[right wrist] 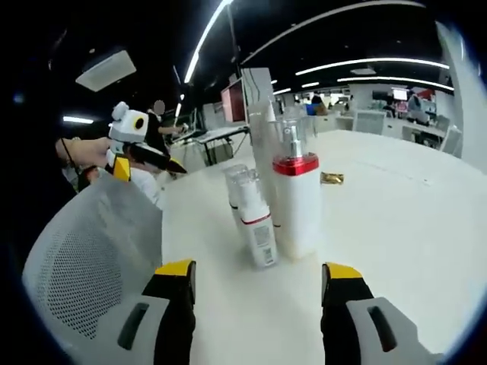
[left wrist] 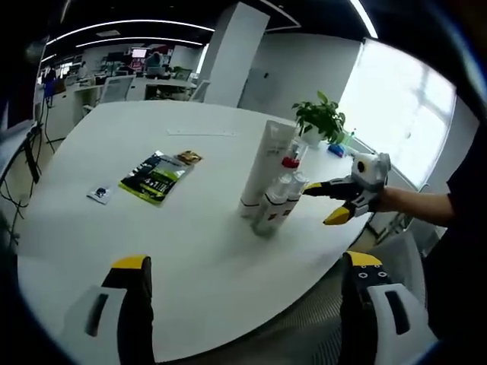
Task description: Arrange the skincare products in the storage area until every visible bottle or jar stands upright without overlapping.
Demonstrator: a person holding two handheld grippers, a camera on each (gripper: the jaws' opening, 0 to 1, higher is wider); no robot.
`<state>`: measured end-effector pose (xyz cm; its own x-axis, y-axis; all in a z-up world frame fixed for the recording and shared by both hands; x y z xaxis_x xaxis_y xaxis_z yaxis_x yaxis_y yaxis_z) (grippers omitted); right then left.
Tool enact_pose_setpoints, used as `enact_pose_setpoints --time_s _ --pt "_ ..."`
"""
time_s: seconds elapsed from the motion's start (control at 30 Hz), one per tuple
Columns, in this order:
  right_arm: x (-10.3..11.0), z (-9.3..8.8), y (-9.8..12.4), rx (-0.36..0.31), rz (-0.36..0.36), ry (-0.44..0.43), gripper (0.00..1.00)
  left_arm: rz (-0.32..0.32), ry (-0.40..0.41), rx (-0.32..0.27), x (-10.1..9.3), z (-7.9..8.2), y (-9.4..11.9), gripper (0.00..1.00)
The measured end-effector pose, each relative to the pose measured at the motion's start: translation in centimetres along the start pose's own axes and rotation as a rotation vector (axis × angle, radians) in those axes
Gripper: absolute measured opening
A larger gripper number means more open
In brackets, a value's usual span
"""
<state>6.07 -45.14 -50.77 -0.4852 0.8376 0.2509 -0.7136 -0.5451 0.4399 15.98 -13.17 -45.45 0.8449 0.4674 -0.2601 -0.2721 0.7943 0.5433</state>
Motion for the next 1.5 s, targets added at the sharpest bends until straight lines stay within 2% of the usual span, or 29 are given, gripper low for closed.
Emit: enact_pose_setpoints --time_s 0.27,0.4,0.6,0.8,1.07,1.17,1.27,1.33,1.43,1.47,1.5 --pt "1.3 0.1 1.1 -0.02 -0.045 -0.009 0.78 0.013 0.014 0.005 0.0 0.0 0.2 0.99" --pt "2.1 0.7 1.6 -0.09 -0.079 -0.075 0.83 0.001 0.012 0.009 0.5 0.1 0.1 0.99" --pt "3.5 1.5 2.0 -0.127 -0.124 -0.12 0.9 -0.013 0.013 0.007 1.6 0.5 -0.1 0.99" --pt "4.9 1.4 1.7 -0.114 -0.164 -0.153 0.98 -0.029 0.022 0.006 2.5 0.3 0.7 0.99" --pt "6.7 2.0 1.0 -0.12 -0.201 -0.185 0.99 -0.028 0.04 0.021 4.3 -1.1 2.7 0.98" --pt "6.7 2.1 0.8 -0.115 -0.235 -0.174 0.99 -0.043 0.065 -0.014 4.6 -0.7 3.1 0.97" --pt "7.2 2.6 0.8 -0.111 -0.264 -0.169 0.99 -0.047 0.016 -0.008 4.9 -0.5 3.1 0.97" --pt "7.7 2.9 0.8 -0.132 -0.282 -0.159 0.99 -0.051 -0.027 -0.002 4.9 -0.4 3.5 0.97" --pt "8.1 3.0 0.5 -0.128 -0.305 -0.15 0.99 -0.059 -0.027 -0.014 5.3 -0.6 3.7 0.97" --pt "7.9 2.8 0.8 -0.09 -0.343 -0.115 0.99 -0.062 -0.013 -0.023 5.3 -0.5 3.8 0.96" --pt "8.0 3.0 0.8 -0.089 -0.358 -0.127 0.99 -0.06 -0.007 -0.031 5.3 -0.4 3.9 0.96"
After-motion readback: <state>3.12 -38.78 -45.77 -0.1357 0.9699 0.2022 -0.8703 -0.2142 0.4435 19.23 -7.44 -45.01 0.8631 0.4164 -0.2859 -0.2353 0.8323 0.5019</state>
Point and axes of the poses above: the point that each gripper's makers call its tool centre point, and the gripper's own axes: y roughly backward along the fingers, x roughly to its left, z roughly out of its top, the point moved 9 cm from there along y, roughly backward along the fingers, and after that the axes turned 4 degrees about -y, right-handed, at the moved point
